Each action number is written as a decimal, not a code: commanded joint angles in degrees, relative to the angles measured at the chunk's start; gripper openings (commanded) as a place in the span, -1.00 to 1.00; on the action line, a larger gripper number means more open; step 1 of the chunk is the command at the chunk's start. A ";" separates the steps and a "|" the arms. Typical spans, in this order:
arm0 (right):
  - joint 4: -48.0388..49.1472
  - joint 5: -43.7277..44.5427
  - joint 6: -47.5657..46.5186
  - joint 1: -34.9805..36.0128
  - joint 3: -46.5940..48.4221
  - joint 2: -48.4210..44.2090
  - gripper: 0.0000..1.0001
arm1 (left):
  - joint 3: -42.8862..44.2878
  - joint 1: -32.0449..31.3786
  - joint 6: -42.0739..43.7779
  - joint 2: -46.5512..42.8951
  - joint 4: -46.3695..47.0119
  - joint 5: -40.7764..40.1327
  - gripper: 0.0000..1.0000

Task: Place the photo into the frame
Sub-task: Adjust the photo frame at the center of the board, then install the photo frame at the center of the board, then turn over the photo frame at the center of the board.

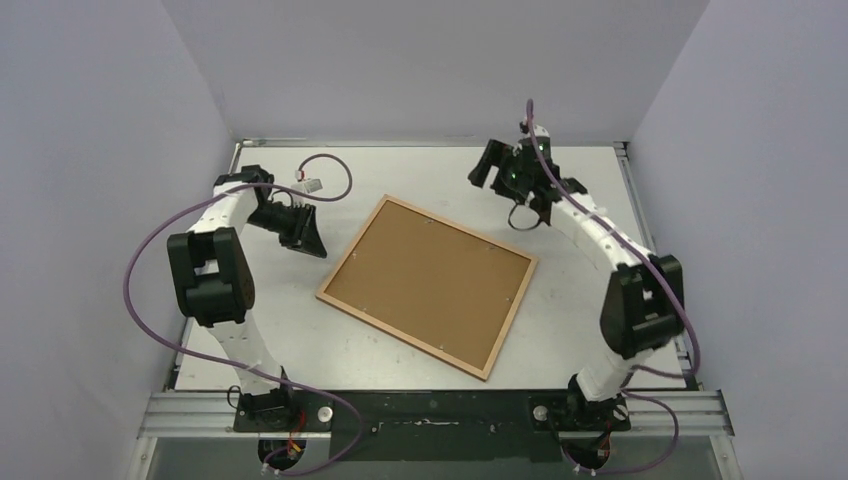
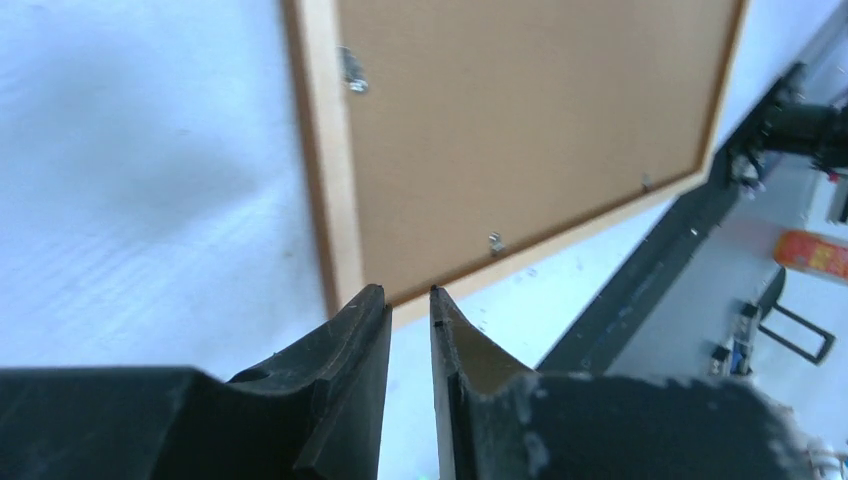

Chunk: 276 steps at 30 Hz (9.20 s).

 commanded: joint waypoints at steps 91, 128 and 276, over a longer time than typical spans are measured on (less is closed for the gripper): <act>16.91 -26.86 -1.75 28.02 10.53 28.48 0.82 | -17.19 -1.68 -21.40 6.65 28.27 2.55 -0.66; 17.16 -30.46 1.16 30.50 11.82 32.80 0.80 | -16.70 -3.20 -21.57 7.08 29.26 -0.20 -0.85; -9.14 -4.24 -26.00 35.79 4.11 -7.82 -0.89 | -30.73 -0.44 79.52 -44.75 19.94 11.27 0.93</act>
